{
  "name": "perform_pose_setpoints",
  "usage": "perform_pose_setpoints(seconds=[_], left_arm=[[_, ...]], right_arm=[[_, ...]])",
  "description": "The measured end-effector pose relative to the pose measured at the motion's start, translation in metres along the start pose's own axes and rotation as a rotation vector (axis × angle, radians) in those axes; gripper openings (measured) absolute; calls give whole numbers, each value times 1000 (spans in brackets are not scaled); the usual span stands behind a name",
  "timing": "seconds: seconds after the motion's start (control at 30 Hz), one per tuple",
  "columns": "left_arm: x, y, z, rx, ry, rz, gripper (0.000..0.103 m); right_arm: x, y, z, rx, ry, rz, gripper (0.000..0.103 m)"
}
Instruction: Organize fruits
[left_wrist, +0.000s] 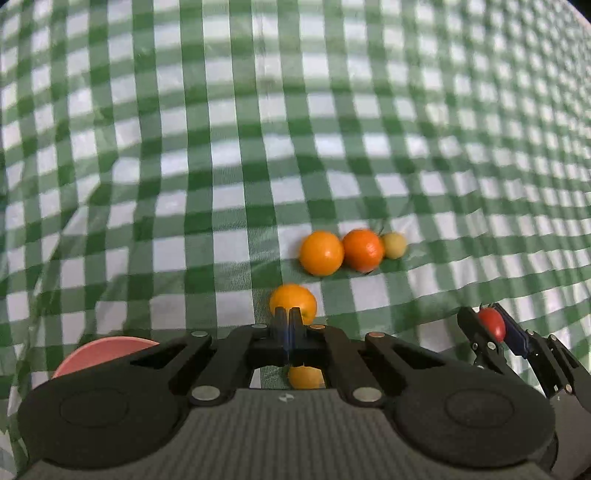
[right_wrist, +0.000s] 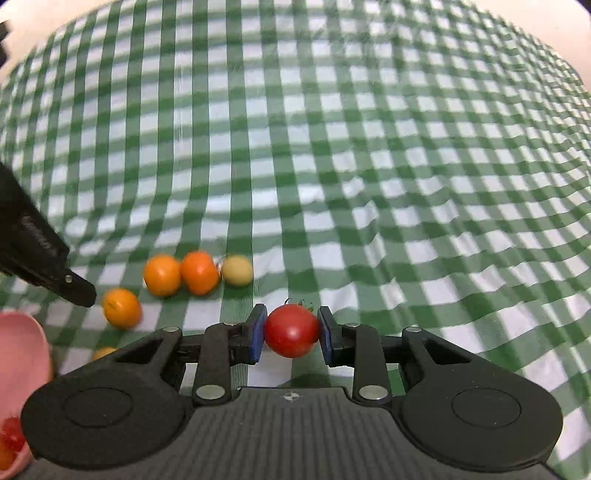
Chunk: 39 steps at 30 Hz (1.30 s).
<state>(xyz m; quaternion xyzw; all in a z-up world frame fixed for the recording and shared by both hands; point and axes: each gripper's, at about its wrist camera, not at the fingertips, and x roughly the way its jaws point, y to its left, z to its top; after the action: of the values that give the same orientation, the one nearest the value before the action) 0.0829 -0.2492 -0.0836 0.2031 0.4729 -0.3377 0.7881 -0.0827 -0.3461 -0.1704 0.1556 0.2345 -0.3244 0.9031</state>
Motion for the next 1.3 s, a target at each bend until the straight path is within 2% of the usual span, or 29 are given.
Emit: perform_pose_setpoints(seconds=[0.07, 0.13, 0.17, 0.2, 0.27, 0.3, 0.4, 0.57, 0.63, 0.67, 0.7, 0.73, 0.77, 0.93, 0.97, 1.0, 1.03, 1.07, 1.1, 1.13, 1.17, 1.2, 1.23, 1.3], left_arm=[[-2, 1, -3, 0, 5, 8, 0], [5, 2, -2, -19, 35, -15, 11], [9, 3, 0, -25, 42, -11, 30], [13, 3, 1, -30, 49, -1, 56], [20, 0, 1, -41, 55, 1, 80], [24, -2, 2, -44, 63, -6, 82], [38, -6, 1, -31, 113, -44, 82], [65, -15, -3, -24, 146, 28, 80], [70, -11, -6, -57, 157, 16, 64], [71, -9, -7, -72, 164, -1, 40], [70, -8, -8, -76, 159, 5, 26], [68, -8, -8, -71, 147, 20, 17], [65, -7, -8, -68, 136, 33, 0], [53, -6, -10, -64, 79, 18, 0], [54, -5, -10, -69, 91, 3, 6], [52, 1, -11, -92, 115, -21, 32], [54, 6, -10, -131, 134, -35, 51], [53, 10, -7, -166, 129, -37, 84], [51, 14, -6, -196, 92, -25, 92], [49, 14, -5, -203, 69, -12, 91], [52, 14, -2, -193, 76, -16, 84], [56, 12, 0, -182, 99, -23, 59], [61, 11, 1, -177, 127, -23, 53], [68, 14, 6, -182, 146, -17, 52]], right_arm=[[-3, -1, -4, -32, -2, -10, 31], [-6, -1, -9, -24, 16, -16, 31], [-6, -1, -12, -14, 24, -13, 31], [-4, -1, -15, -14, 31, -14, 31], [3, -1, -22, -24, 51, -20, 31], [7, -2, -25, -24, 62, -22, 31], [20, -9, -29, -5, 101, -25, 31], [27, -9, -30, -1, 100, -19, 31], [28, -8, -30, -1, 100, -20, 31], [27, -8, -31, -1, 100, -21, 31], [27, -8, -31, -2, 99, -21, 31], [28, -7, -30, -4, 97, -21, 31], [30, -9, -31, -6, 96, -21, 31], [34, -8, -30, -2, 96, -21, 31], [30, -5, -30, -2, 96, -20, 31], [22, -3, -29, -2, 96, -20, 31], [21, -3, -29, -2, 95, -20, 31], [21, -3, -29, -2, 95, -19, 31], [21, -3, -28, -1, 96, -17, 31], [22, -3, -28, 1, 95, -14, 31], [20, -3, -27, 1, 95, -13, 31], [20, -2, -26, 0, 95, -12, 31], [21, -2, -26, -2, 95, -11, 31], [22, -3, -24, 0, 95, -6, 31]])
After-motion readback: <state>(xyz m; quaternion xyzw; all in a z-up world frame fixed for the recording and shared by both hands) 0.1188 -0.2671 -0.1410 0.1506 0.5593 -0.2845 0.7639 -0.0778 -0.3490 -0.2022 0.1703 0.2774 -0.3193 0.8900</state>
